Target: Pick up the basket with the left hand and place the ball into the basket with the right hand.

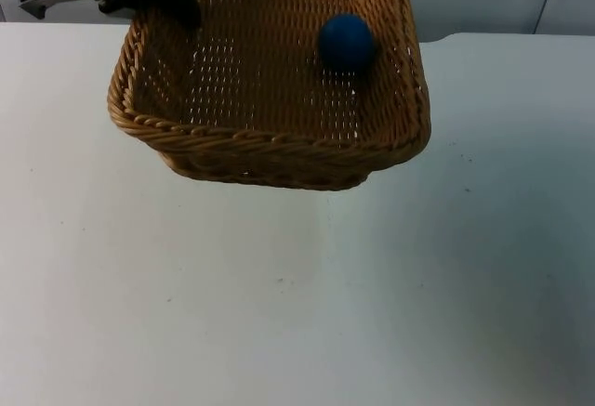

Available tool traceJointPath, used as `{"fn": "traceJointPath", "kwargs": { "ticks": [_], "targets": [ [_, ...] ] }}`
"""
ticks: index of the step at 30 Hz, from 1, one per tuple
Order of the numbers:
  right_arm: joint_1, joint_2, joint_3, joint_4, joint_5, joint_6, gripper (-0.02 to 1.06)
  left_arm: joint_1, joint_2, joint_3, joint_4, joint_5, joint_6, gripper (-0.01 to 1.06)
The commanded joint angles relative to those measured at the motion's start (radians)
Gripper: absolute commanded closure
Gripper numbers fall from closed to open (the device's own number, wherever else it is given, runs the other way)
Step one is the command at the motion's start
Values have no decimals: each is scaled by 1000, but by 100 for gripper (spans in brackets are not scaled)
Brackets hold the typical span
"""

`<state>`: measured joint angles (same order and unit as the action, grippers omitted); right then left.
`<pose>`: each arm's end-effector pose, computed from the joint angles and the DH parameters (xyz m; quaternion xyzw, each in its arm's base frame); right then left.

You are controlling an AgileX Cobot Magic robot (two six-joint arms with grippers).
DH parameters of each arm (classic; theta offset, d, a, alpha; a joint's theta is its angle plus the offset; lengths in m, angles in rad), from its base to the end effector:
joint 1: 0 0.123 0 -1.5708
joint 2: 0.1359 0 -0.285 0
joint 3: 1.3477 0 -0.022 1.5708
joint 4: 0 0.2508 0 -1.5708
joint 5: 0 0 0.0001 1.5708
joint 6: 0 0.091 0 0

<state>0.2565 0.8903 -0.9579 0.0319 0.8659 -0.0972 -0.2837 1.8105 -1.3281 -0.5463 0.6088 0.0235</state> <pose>0.1597 0.0442 0.3677 -0.1556 0.8955 0.0485 0.4141 0.3728 -0.1369 0.2421 -0.0259 0.9395 -0.2432 0.2397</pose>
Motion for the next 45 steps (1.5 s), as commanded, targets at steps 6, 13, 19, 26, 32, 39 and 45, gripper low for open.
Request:
{"fn": "traceJointPath", "kwargs": {
  "ticks": [6,13,19,26,32,39,45],
  "targets": [
    [-8,-201,75,-158,49,209,0,-1,-14,-11,-28,-1,-5,105],
    [-8,-265,115,-203,39,163,0,-1,-14,-11,-28,-1,0,105],
    [-8,-269,122,-175,-22,158,0,-1,-25,-11,-28,6,43,105],
    [-8,-210,122,-174,-48,156,0,-5,-63,-11,-53,6,43,105],
    [-8,-188,122,-166,-78,142,0,-40,-64,9,-26,-71,73,105],
    [-8,-187,122,-166,-85,140,0,-72,-64,107,-15,-281,75,105],
    [-8,-178,122,-166,-81,121,0,-99,-64,229,-15,-444,91,105]
  ]
}}
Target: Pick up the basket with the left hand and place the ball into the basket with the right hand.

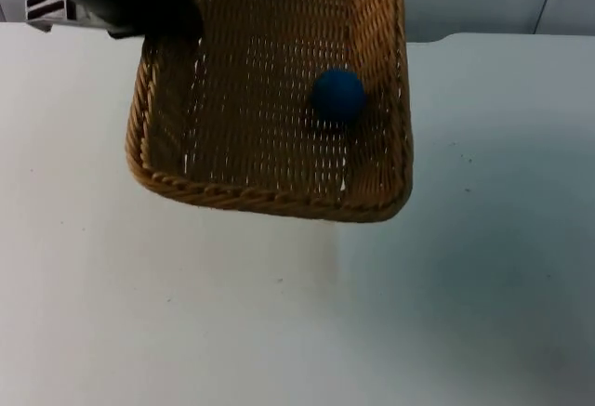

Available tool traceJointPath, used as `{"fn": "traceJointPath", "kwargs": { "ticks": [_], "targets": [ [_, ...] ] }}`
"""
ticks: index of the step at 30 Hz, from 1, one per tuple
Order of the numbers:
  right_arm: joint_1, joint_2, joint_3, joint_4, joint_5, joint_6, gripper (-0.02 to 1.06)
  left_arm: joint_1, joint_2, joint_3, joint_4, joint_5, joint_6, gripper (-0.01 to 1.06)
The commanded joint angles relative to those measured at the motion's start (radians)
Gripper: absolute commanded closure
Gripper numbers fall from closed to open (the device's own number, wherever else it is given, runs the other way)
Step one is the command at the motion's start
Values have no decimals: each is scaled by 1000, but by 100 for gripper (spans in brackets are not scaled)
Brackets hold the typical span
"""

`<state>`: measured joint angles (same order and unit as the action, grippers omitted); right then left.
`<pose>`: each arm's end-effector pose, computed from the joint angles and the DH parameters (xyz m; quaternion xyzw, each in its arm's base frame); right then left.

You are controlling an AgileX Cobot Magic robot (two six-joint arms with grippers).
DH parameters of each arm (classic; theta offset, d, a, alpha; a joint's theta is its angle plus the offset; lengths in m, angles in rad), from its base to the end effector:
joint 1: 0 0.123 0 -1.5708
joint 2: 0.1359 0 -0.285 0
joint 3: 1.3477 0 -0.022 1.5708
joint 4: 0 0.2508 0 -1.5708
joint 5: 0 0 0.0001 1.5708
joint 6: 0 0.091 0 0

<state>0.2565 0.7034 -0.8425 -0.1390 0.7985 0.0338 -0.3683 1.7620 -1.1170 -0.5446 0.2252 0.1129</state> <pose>0.1236 0.0231 0.3641 -0.1159 0.8683 0.0029 0.4823 0.3526 -0.1474 0.2170 -0.0008 0.9160 -0.2019 0.3468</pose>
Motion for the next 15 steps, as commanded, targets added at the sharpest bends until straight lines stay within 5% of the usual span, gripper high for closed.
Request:
{"fn": "traceJointPath", "kwargs": {
  "ticks": [1,9,15],
  "targets": [
    [-8,11,7,5,-11,-10,0,-26,-17,48,-17,-92,3,105],
    [-4,13,7,-5,-19,-10,0,-114,-10,198,-56,-251,-18,105],
    [-4,47,7,-9,-34,-10,0,-114,78,184,-64,-225,-71,105]
  ]
}}
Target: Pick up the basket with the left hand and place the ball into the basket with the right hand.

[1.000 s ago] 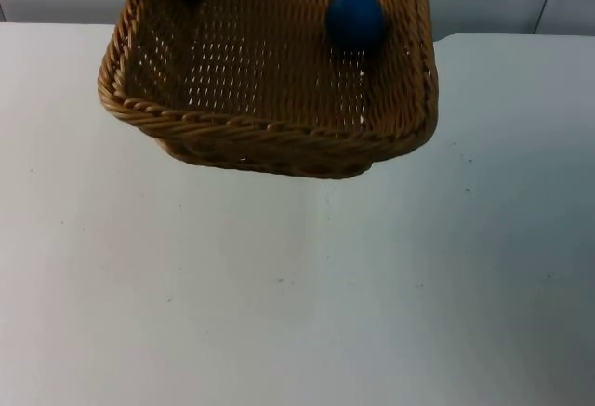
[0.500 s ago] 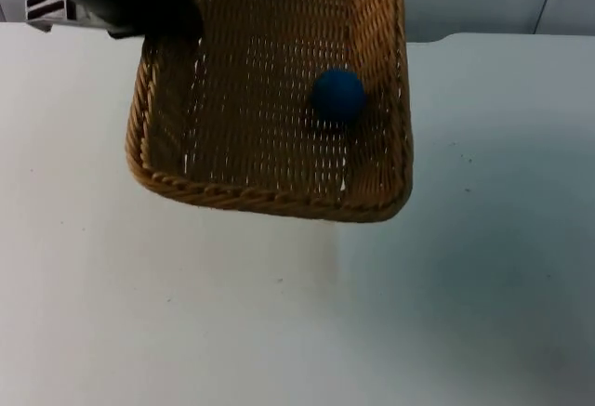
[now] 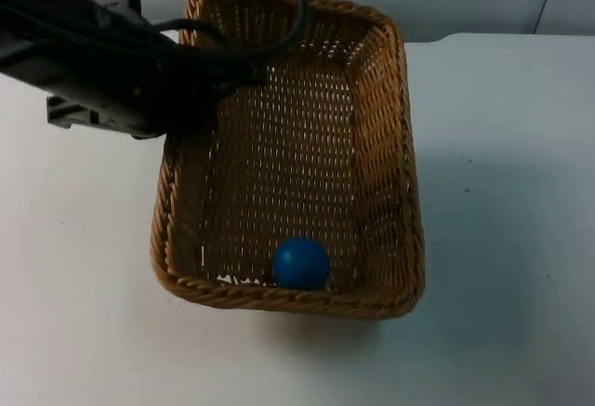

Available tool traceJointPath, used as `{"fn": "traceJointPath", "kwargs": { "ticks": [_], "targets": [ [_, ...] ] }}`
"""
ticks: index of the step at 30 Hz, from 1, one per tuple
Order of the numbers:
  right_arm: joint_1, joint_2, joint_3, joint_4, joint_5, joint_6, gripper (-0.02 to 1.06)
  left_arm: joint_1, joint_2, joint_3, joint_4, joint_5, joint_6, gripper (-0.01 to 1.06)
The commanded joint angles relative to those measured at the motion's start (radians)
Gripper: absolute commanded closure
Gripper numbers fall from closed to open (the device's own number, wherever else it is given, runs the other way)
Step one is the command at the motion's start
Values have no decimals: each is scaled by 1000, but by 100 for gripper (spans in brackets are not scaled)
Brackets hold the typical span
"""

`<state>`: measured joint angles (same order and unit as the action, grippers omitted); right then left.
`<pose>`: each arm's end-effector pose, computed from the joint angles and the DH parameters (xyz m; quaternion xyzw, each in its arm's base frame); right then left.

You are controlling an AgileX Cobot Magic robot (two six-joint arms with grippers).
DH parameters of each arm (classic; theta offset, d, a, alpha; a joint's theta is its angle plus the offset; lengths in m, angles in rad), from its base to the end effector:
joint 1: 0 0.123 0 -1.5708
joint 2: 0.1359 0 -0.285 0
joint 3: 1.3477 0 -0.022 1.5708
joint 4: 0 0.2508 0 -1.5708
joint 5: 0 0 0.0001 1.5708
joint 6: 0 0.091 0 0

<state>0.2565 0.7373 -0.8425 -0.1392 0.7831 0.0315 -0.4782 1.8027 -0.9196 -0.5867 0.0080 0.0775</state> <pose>0.1322 0.0254 0.3608 -0.1191 0.8723 0.0016 0.4742 0.3166 -0.1646 0.1596 -0.0135 0.9270 -0.1794 0.3290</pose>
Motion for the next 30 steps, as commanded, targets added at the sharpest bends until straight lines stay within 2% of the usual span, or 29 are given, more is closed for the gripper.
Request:
{"fn": "traceJointPath", "kwargs": {
  "ticks": [1,4,10,18,22,26,27,30],
  "targets": [
    [-4,14,7,-9,-18,-8,0,-4,37,-13,-22,-8,-36,105],
    [-4,23,7,-9,-25,-8,0,-2,106,-71,-36,65,-36,105],
    [-4,23,5,-5,-25,-8,0,-2,197,-185,-63,138,-29,105],
    [-4,23,5,-5,-23,-8,0,70,276,-288,-124,266,-20,105],
    [-4,23,5,-5,-23,-8,0,89,279,-292,-175,280,50,105],
    [-4,23,5,-5,-23,-8,0,91,285,-292,-334,286,231,105],
    [-4,23,5,-5,-23,-8,0,91,285,-292,-334,286,231,105],
    [-4,23,5,-2,-23,-8,0,103,312,-292,-538,326,359,105]
  ]
}}
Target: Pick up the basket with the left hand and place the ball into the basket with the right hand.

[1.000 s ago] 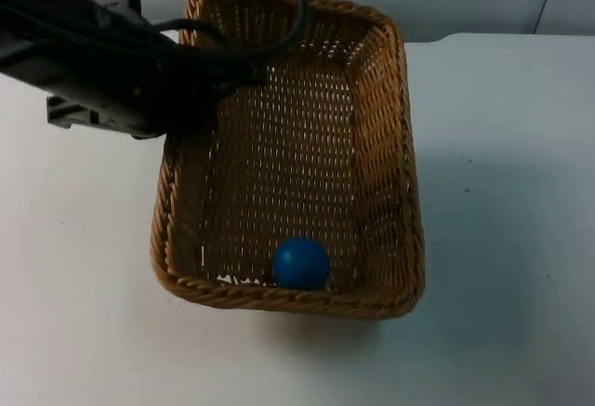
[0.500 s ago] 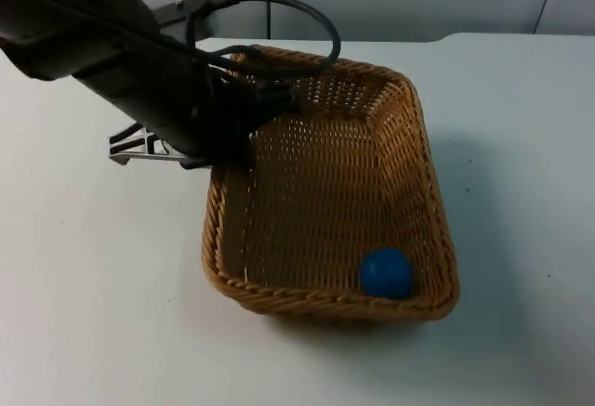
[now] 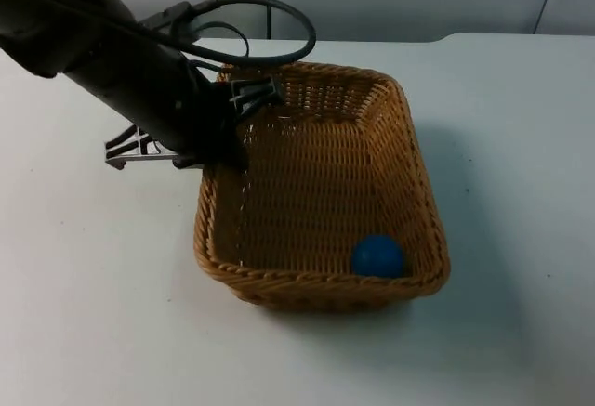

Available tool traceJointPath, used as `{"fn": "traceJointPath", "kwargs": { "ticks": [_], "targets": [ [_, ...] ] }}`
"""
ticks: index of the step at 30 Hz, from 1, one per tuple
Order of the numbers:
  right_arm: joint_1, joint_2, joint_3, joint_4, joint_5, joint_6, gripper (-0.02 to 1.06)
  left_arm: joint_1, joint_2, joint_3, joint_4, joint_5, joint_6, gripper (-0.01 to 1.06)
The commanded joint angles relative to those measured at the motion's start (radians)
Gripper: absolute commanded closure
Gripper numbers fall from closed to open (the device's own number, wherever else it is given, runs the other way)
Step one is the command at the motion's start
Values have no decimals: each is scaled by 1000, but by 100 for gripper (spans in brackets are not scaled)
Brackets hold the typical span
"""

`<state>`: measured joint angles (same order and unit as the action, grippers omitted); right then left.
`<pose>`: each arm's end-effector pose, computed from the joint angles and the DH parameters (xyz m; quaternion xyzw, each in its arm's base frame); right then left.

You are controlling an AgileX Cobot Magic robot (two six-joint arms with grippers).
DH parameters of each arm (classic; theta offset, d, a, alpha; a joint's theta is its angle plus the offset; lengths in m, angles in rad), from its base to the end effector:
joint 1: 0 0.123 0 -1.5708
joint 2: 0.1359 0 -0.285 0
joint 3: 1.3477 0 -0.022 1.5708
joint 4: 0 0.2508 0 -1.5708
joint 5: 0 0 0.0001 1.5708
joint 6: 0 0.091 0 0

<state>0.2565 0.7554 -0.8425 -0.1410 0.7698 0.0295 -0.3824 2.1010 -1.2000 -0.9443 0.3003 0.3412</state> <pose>0.1370 0.0267 0.3594 -0.1214 0.8731 0.0003 0.4722 0.3745 -0.1742 0.1058 -0.0602 0.9503 -0.2335 0.1968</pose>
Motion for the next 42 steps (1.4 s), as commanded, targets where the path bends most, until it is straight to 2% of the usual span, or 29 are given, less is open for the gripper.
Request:
{"fn": "traceJointPath", "kwargs": {
  "ticks": [1,2,5,9,18,23,40,42],
  "targets": [
    [-4,5,5,2,-10,-6,0,16,27,-11,-239,57,155,105],
    [-4,5,5,2,-10,-6,0,16,27,-11,-239,57,155,105],
    [-4,5,5,7,-6,-6,0,29,41,-11,-381,102,270,105],
    [-4,5,5,7,-4,-6,0,29,39,-11,-423,91,284,105],
    [-4,5,5,7,-5,-8,0,29,39,-11,-418,65,284,105],
    [-4,5,5,7,-5,-8,0,29,39,-11,-420,9,258,105],
    [-4,5,5,3,-5,-10,0,29,58,-9,-379,25,261,105],
    [-4,5,5,3,-5,-10,0,29,67,-9,-355,27,256,100]
  ]
}}
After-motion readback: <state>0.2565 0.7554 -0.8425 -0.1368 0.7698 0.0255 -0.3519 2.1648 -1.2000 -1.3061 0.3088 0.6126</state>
